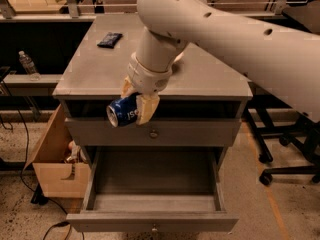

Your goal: Place pepsi can into middle drawer

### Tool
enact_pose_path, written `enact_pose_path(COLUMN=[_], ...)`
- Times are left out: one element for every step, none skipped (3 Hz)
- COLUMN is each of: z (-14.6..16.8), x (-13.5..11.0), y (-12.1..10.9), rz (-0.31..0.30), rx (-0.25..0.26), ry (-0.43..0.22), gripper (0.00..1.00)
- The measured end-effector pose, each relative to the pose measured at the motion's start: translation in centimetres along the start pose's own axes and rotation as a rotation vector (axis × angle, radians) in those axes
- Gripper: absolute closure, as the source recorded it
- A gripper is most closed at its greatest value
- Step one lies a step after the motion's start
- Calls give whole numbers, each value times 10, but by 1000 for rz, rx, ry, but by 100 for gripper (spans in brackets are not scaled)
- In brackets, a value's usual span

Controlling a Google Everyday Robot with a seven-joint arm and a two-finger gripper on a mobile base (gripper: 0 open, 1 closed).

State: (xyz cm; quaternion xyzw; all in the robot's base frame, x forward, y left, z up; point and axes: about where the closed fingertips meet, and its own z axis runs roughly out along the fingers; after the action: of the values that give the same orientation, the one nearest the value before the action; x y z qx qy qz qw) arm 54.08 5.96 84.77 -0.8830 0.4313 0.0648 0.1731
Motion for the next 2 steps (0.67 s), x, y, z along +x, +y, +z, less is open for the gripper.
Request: enact_pose_path(z=[28, 62], x=[4, 11], y=[17, 28], rz=[29, 56], rx=[-3, 43], ry=[-13, -20], gripper=[100, 100])
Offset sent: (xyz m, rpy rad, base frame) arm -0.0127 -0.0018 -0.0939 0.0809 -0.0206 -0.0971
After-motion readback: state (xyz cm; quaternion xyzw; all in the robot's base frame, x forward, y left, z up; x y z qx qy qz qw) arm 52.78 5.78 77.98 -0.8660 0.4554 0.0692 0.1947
